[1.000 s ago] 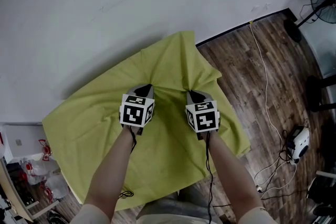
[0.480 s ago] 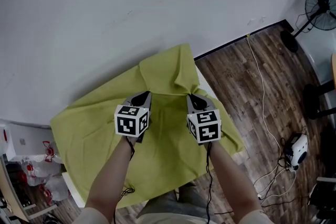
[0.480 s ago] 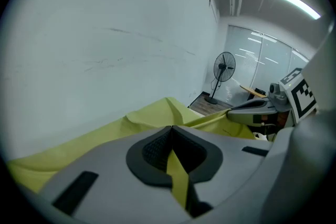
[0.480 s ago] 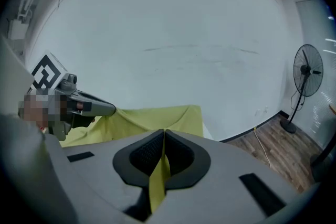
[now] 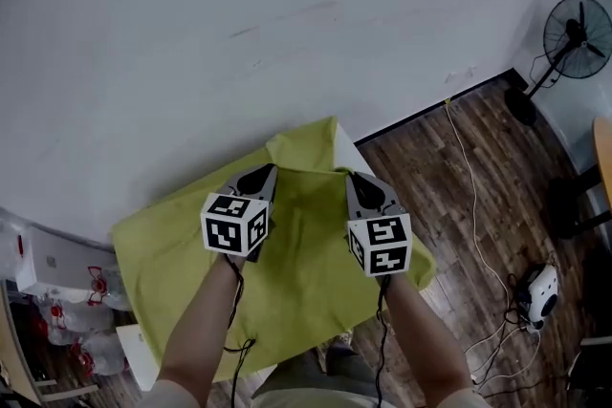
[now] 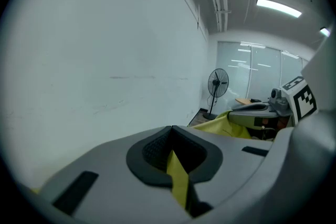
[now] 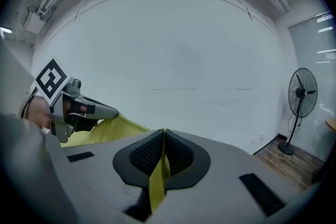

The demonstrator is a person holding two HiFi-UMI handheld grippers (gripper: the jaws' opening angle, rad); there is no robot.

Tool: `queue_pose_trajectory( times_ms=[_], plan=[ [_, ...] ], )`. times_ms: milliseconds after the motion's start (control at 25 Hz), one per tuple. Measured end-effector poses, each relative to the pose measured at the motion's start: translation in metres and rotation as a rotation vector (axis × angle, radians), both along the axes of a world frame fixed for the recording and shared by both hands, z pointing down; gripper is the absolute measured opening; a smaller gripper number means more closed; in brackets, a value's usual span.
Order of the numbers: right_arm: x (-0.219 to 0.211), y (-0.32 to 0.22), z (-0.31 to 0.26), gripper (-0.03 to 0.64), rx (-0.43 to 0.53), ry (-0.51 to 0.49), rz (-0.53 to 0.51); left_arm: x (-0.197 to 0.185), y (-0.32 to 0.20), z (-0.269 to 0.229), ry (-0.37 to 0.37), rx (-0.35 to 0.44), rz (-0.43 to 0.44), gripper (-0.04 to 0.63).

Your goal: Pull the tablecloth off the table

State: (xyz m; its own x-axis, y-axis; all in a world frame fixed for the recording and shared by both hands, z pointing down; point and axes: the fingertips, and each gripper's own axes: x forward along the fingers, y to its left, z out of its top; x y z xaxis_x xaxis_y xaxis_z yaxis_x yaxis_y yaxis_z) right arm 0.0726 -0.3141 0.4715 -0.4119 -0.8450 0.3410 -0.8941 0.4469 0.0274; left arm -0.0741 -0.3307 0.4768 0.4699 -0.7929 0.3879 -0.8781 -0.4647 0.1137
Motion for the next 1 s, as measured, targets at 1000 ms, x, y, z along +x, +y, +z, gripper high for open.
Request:
queue_pose_trajectory(
  times_ms=[1000],
  plan=[
    [0.06,0.077,-0.366,0.032,0.583,-0.016,0.081,0.062,0.056,-0.34,0.154,0.457,0.183,0.02]
  ],
)
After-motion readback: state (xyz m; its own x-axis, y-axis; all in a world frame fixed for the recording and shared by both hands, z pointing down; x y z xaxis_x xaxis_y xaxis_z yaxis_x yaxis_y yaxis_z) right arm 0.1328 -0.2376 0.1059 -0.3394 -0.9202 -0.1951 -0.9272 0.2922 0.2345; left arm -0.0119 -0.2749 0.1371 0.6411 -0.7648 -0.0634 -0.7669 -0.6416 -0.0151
